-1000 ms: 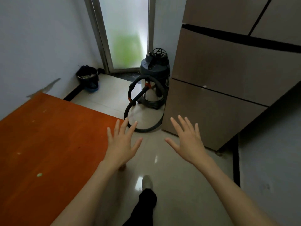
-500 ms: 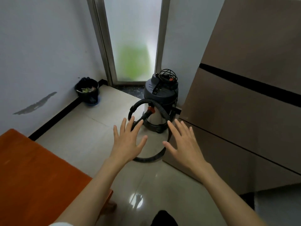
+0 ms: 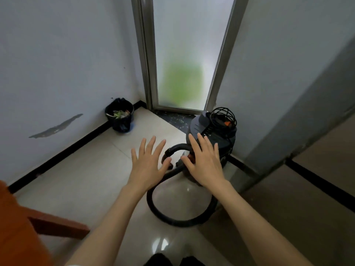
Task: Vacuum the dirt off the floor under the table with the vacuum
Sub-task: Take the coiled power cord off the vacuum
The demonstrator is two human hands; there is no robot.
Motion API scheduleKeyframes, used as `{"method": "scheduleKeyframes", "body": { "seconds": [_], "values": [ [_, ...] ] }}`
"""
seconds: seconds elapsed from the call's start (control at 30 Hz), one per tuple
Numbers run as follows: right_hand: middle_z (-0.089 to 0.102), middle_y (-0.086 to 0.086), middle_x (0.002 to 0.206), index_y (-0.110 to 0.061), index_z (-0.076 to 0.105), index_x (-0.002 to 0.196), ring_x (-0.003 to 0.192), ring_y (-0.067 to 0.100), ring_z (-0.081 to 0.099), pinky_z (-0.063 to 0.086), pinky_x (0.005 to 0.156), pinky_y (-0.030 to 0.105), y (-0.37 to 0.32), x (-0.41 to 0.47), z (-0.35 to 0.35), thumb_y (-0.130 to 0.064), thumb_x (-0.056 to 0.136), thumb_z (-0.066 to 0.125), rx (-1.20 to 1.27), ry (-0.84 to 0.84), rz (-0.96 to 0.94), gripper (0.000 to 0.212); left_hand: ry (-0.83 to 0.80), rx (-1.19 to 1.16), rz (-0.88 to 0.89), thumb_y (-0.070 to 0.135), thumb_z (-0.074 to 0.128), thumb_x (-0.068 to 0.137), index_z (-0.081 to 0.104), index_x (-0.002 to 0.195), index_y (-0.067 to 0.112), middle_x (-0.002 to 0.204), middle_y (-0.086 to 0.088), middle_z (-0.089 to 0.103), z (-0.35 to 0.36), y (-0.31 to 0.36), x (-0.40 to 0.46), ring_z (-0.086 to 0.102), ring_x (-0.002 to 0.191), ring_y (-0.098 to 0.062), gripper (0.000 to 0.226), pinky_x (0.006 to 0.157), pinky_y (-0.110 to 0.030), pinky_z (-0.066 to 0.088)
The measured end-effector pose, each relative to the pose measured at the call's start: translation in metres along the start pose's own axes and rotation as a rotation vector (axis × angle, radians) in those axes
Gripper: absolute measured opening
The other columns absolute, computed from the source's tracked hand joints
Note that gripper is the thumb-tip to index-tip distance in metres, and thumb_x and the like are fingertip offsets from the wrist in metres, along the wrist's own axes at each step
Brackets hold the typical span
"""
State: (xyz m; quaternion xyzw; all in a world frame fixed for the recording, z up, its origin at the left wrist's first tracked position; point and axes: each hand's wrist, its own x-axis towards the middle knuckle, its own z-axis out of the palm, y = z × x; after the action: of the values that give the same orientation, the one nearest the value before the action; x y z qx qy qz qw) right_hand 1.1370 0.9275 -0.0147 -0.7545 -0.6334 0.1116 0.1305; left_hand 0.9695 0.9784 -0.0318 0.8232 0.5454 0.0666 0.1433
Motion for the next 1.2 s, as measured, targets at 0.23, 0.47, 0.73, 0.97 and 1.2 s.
{"method": "scheduleKeyframes", "body": {
  "seconds": [0.23, 0.47, 0.73, 0.97, 1.2],
  "values": [
    [0.001, 0.003, 0.161, -0.027, 0.003, 0.153, 0.147, 0.020, -0.005, -0.006, 0.117, 0.046, 0.015, 0.084, 0.016, -0.049, 0.098, 0.038, 0.035, -0.045, 0.154, 0.068, -0.087, -0.009, -0.007, 0.050, 0.029, 0.097, 0.009, 0.149, 0.035, 0.159, 0.002, -0.001, 0.005, -0.026, 0.084, -0.009, 0.145, -0.023, 0.058, 0.115, -0.051, -0.002],
    [0.005, 0.002, 0.161, -0.025, 0.006, 0.153, 0.148, 0.021, -0.001, -0.002, 0.118, 0.045, 0.049, 0.164, 0.050, -0.047, 0.098, 0.039, 0.090, -0.012, 0.485, 0.068, -0.296, 0.088, 0.254, 0.050, 0.028, 0.097, 0.007, 0.149, 0.034, 0.159, 0.001, -0.003, 0.029, -0.056, 0.223, -0.009, 0.145, -0.024, 0.059, 0.114, -0.051, -0.003],
    [0.014, 0.001, 0.159, -0.020, 0.011, 0.153, 0.147, 0.017, 0.009, 0.009, 0.117, 0.033, 0.045, 0.207, 0.067, -0.042, 0.099, 0.039, 0.258, 0.020, 0.784, 0.064, -0.451, 0.209, 0.608, 0.066, -0.012, 0.064, 0.007, 0.149, 0.034, 0.159, 0.001, 0.001, 0.050, -0.067, 0.323, -0.006, 0.146, -0.025, 0.093, 0.114, -0.051, 0.000],
    [0.028, 0.002, 0.154, -0.017, 0.021, 0.151, 0.141, 0.018, 0.025, 0.026, 0.111, 0.032, 0.074, 0.231, 0.085, -0.036, 0.100, 0.042, 0.427, 0.051, 0.934, 0.058, -0.521, 0.237, 0.683, 0.067, -0.012, 0.063, 0.006, 0.149, 0.036, 0.159, 0.002, 0.000, 0.084, -0.068, 0.359, -0.007, 0.146, -0.024, 0.093, 0.115, -0.050, 0.001],
    [0.040, 0.005, 0.146, -0.017, 0.030, 0.148, 0.132, 0.019, 0.040, 0.033, 0.106, 0.033, 0.117, 0.260, 0.141, -0.035, 0.098, 0.047, 0.677, 0.098, 1.149, 0.056, -0.588, 0.286, 0.773, 0.052, 0.024, 0.097, 0.009, 0.150, 0.031, 0.159, -0.002, -0.001, 0.153, -0.047, 0.423, -0.005, 0.145, -0.027, 0.059, 0.115, -0.049, 0.004]
  ]
}}
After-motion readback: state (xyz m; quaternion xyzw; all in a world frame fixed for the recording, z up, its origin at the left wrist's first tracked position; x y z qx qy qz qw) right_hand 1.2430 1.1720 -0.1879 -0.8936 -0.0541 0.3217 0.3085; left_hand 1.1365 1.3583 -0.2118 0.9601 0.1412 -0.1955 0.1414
